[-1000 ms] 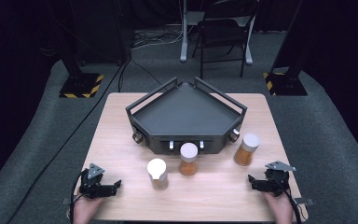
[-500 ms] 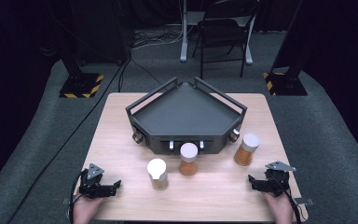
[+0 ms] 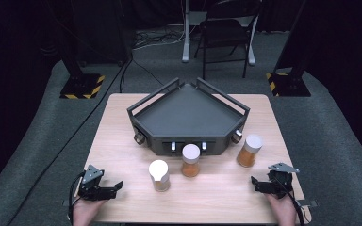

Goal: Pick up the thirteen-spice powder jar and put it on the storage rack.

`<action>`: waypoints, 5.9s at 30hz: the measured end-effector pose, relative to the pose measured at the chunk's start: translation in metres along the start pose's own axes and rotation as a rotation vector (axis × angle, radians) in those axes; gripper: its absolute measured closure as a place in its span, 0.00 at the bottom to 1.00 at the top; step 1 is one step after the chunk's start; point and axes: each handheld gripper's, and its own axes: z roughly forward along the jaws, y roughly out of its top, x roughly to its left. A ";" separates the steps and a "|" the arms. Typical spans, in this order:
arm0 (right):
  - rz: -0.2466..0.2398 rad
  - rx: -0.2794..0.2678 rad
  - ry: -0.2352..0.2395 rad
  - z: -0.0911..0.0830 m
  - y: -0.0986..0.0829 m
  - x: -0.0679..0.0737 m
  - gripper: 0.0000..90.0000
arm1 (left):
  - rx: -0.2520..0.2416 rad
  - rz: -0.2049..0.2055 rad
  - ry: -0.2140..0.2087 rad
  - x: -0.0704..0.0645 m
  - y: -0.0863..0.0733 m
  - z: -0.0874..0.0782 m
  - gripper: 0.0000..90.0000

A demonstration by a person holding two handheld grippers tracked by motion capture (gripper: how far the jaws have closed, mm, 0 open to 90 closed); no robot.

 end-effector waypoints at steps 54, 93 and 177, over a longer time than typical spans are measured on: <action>0.000 0.000 -0.001 0.000 0.000 0.000 0.02 | -0.143 0.185 -0.267 -0.042 0.025 0.004 0.07; 0.006 0.000 -0.007 0.000 0.000 0.001 0.03 | -0.150 0.138 -0.156 -0.114 0.033 0.041 0.10; 0.006 -0.001 -0.007 0.000 0.000 0.001 0.03 | -0.217 0.142 -0.123 -0.099 0.104 0.023 0.34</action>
